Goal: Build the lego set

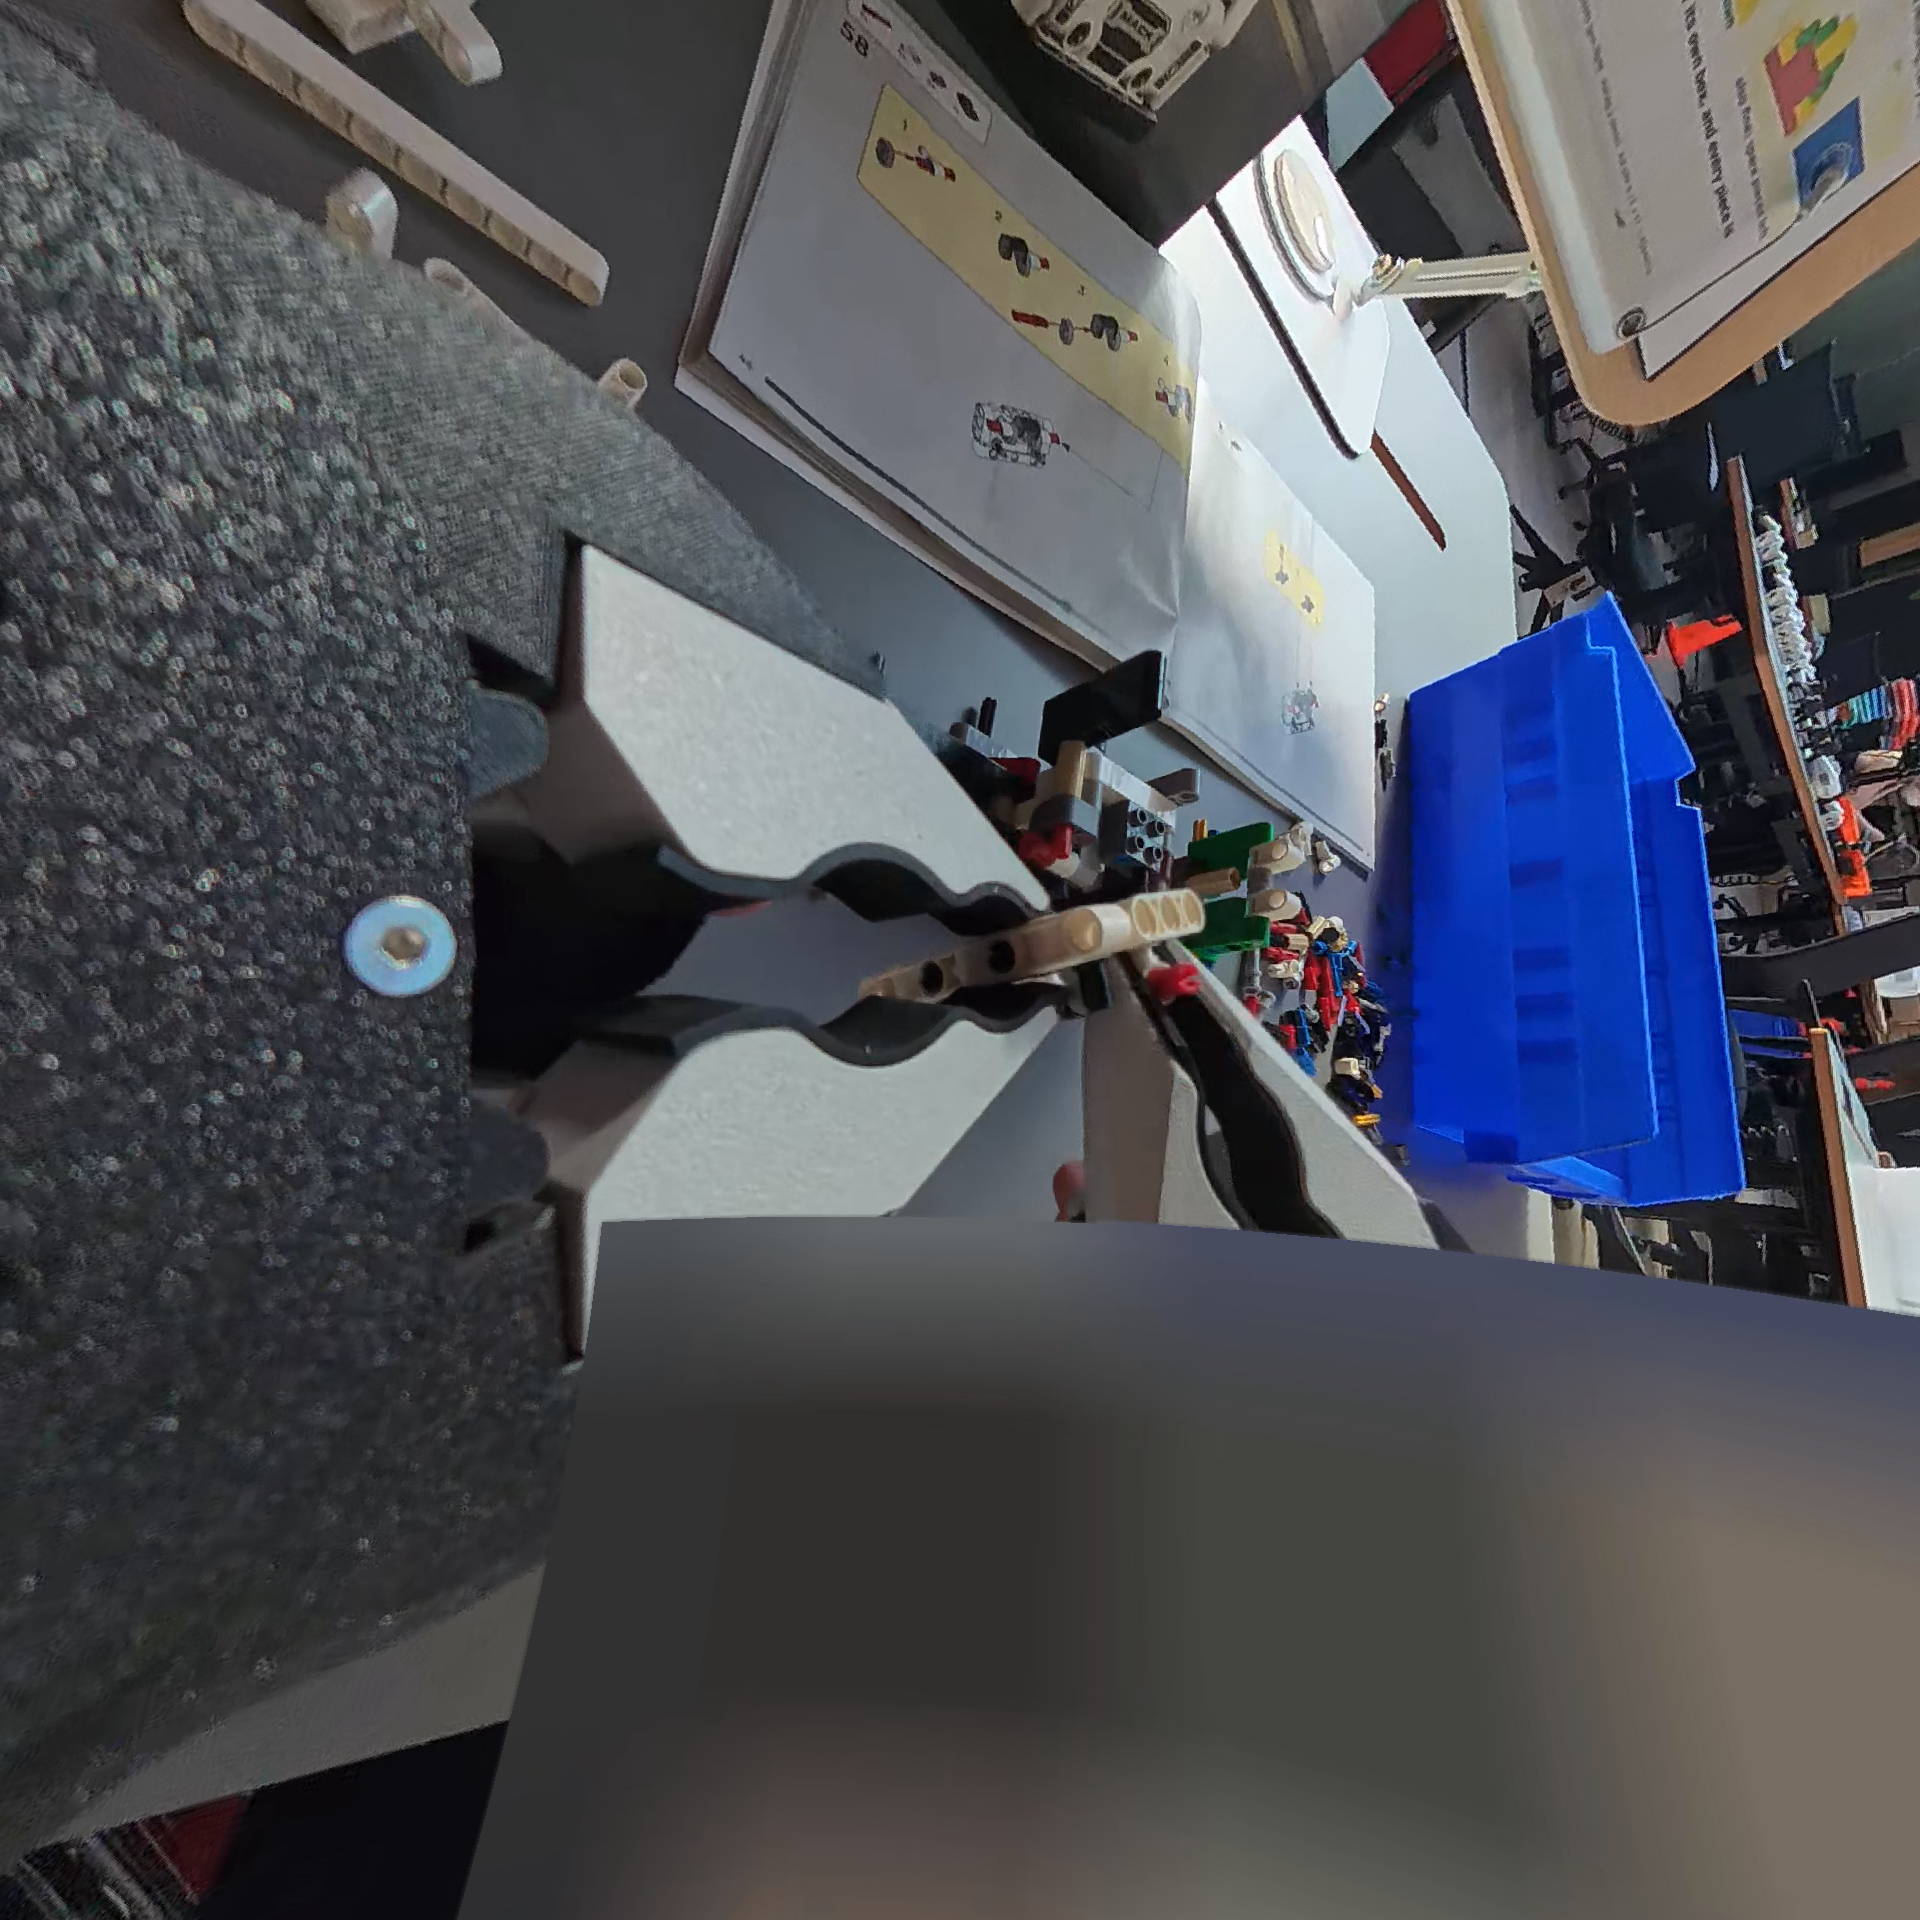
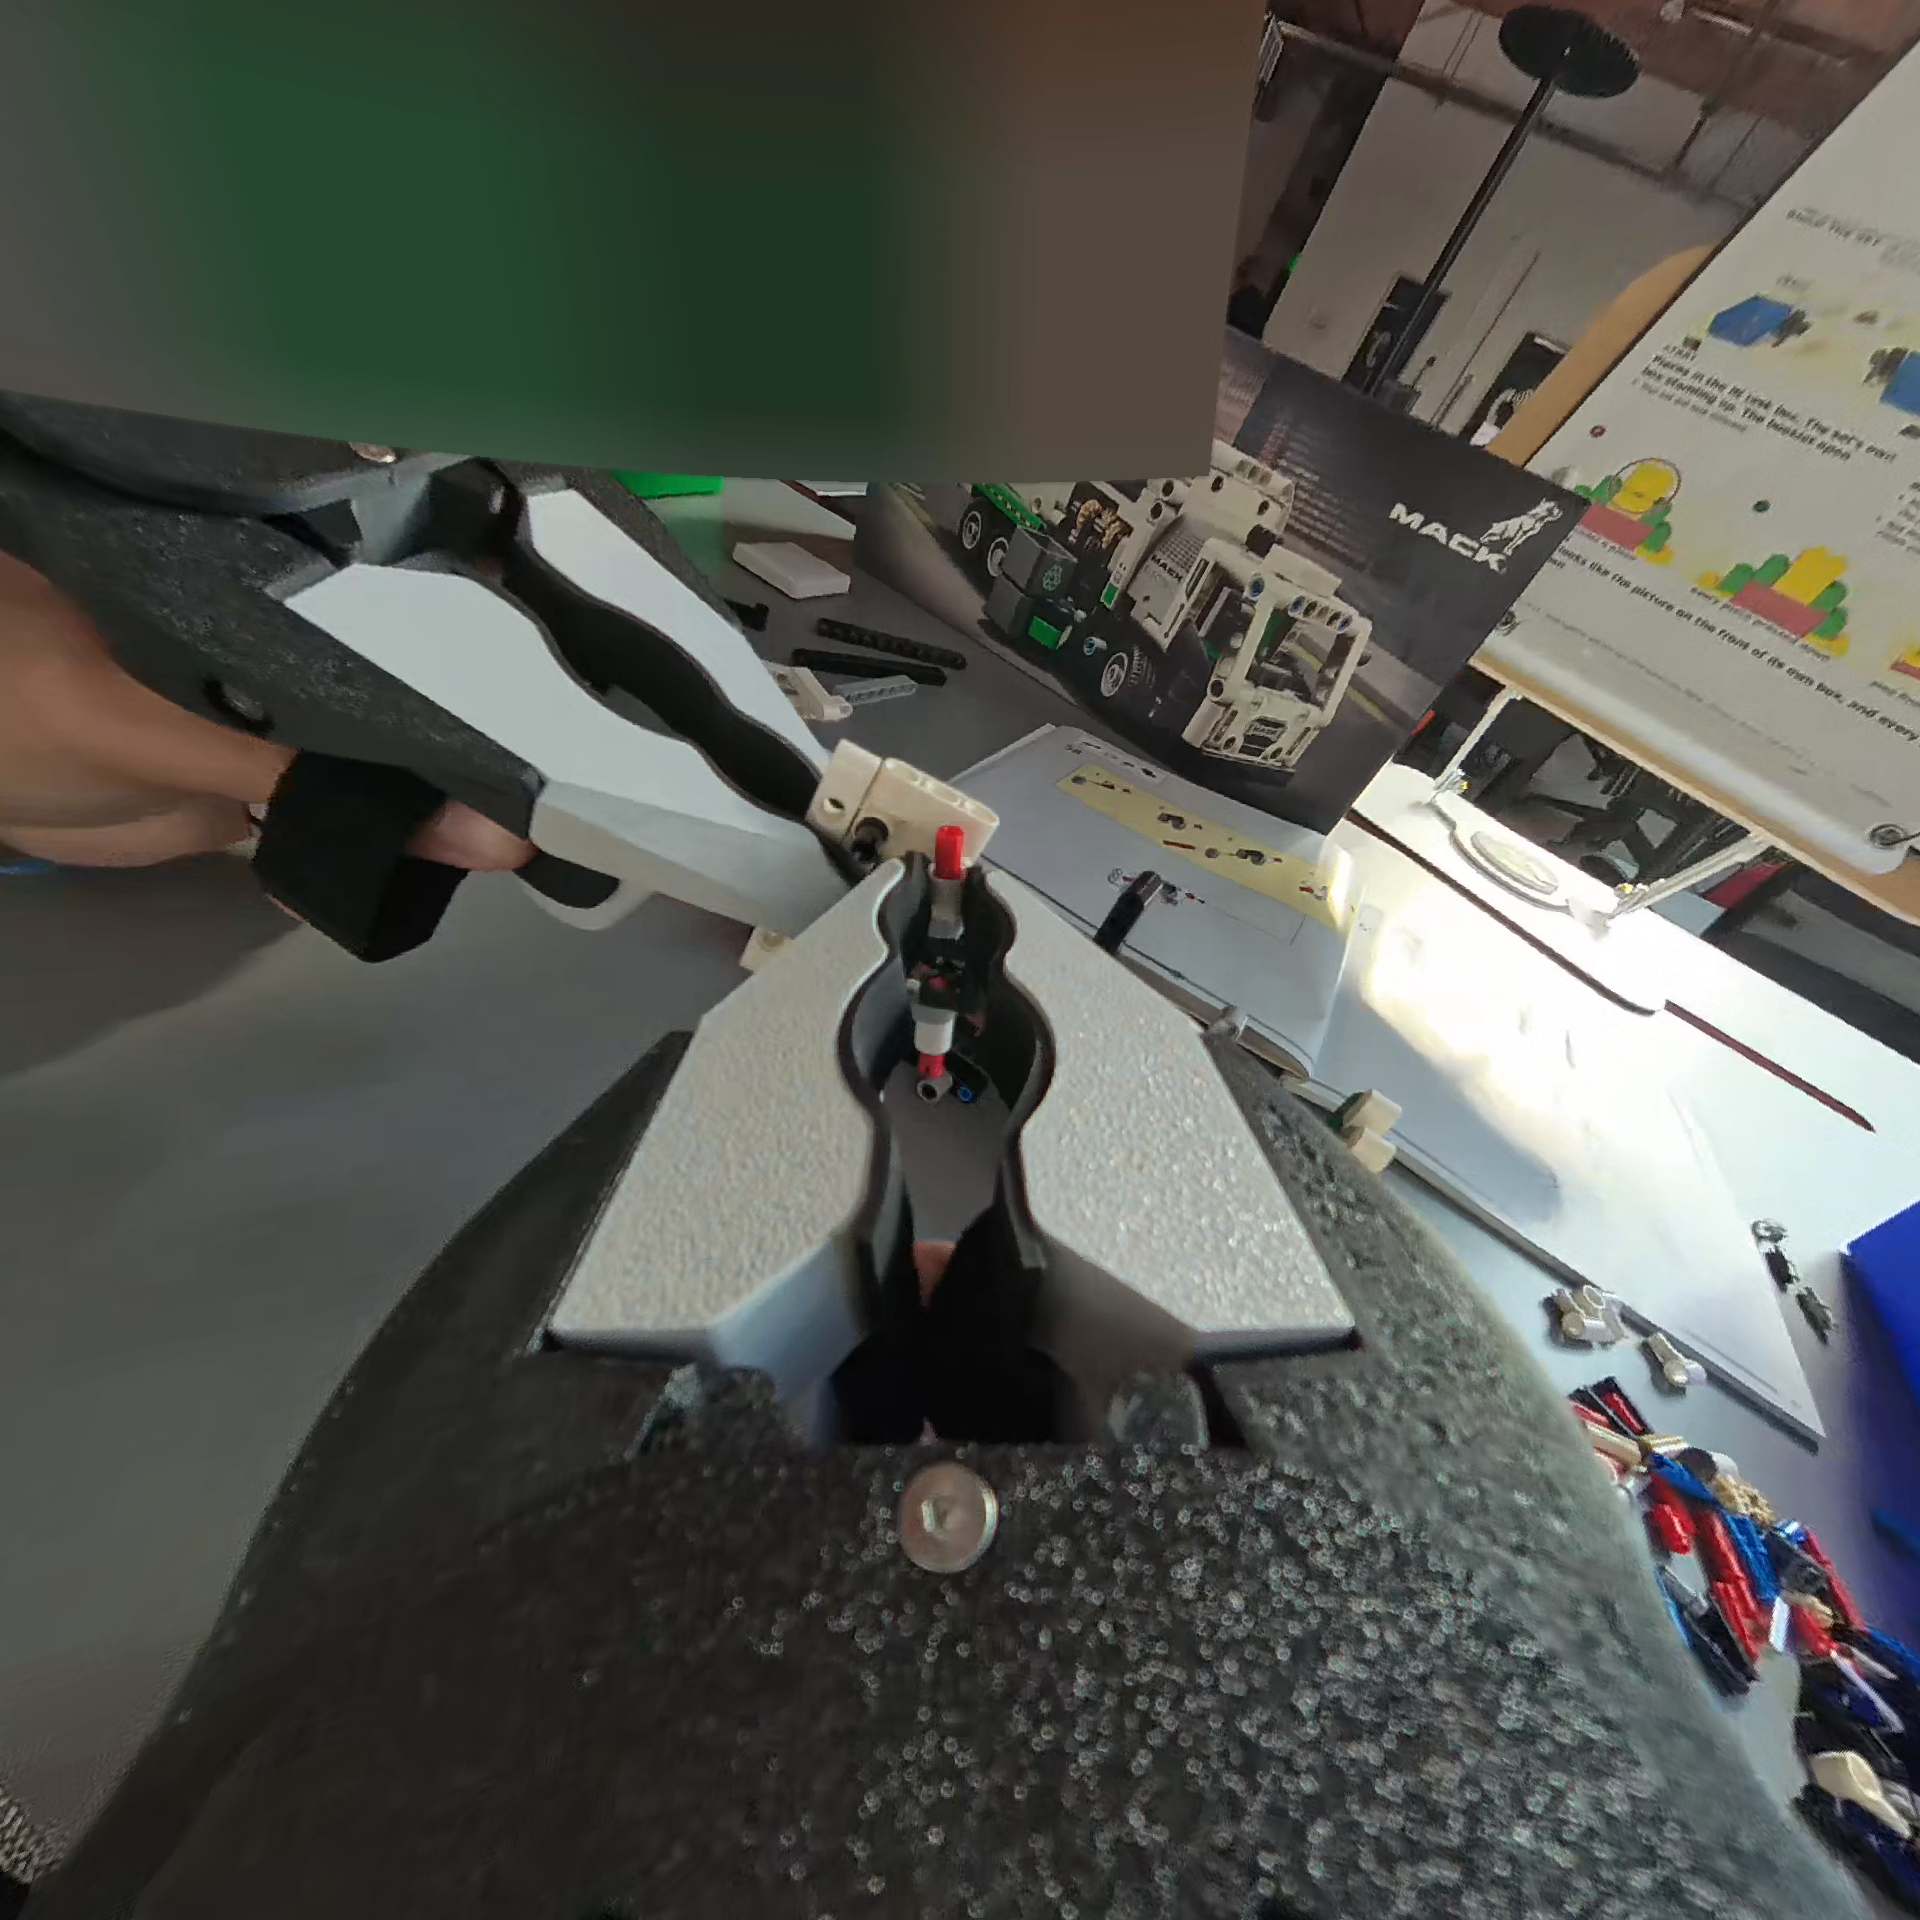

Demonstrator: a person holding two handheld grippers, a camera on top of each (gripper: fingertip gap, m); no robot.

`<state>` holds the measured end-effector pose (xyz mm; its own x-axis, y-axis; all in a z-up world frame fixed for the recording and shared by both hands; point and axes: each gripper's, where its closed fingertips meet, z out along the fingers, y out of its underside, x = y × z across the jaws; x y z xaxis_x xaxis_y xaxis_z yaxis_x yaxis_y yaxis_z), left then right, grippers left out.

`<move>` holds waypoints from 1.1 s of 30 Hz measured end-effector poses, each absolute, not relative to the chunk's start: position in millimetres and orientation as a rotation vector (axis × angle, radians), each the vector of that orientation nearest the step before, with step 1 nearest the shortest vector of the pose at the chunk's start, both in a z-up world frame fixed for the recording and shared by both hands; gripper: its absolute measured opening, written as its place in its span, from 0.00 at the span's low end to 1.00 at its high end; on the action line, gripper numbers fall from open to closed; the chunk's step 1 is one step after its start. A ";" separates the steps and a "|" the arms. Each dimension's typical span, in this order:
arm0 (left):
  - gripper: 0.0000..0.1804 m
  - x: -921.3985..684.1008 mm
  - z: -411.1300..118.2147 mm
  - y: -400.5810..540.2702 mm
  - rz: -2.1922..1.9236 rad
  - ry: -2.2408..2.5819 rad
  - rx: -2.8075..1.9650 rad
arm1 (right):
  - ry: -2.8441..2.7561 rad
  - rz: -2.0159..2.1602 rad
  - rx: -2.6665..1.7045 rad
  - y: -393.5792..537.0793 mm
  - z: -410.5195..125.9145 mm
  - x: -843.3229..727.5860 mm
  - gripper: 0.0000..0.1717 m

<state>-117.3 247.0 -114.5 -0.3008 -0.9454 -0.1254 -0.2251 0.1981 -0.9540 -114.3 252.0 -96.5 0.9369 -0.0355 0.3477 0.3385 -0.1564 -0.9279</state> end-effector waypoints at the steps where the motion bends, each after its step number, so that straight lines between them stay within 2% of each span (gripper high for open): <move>1: 0.04 -117.2 -115.8 247.4 -1.160 1.688 -1.124 | -0.219 -0.323 -1.708 253.0 -98.0 -114.2 0.03; 11: 0.03 -113.9 -116.2 253.3 -1.187 1.651 -1.185 | 0.028 0.015 -1.697 257.7 -98.3 -113.5 0.04; 19: 0.03 -113.9 -110.2 261.7 -1.325 1.586 -1.280 | -0.055 -0.118 -1.677 249.3 -87.4 -110.5 0.06; 22: 0.03 -113.9 -106.7 266.1 -1.393 1.545 -1.324 | -0.111 -0.135 -1.779 251.2 -104.4 -111.7 0.13; 25: 0.03 -114.0 -105.6 269.3 -1.467 1.520 -1.371 | -0.125 -0.190 -1.806 255.1 -114.5 -109.3 0.15; 30: 0.03 -115.6 -102.2 263.1 -1.541 1.527 -1.361 | -0.154 -0.283 -1.793 260.1 -115.0 -112.5 0.07; 33: 0.03 -114.7 -104.5 265.1 -1.435 1.547 -1.315 | -0.082 -0.130 -1.831 258.2 -117.5 -113.0 0.03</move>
<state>-114.7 265.1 -104.5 -0.2912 -0.9417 0.1683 -0.2386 -0.0988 -0.9661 -113.0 258.2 -117.5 0.9911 -0.0118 0.1323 0.1247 -0.2611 -0.9572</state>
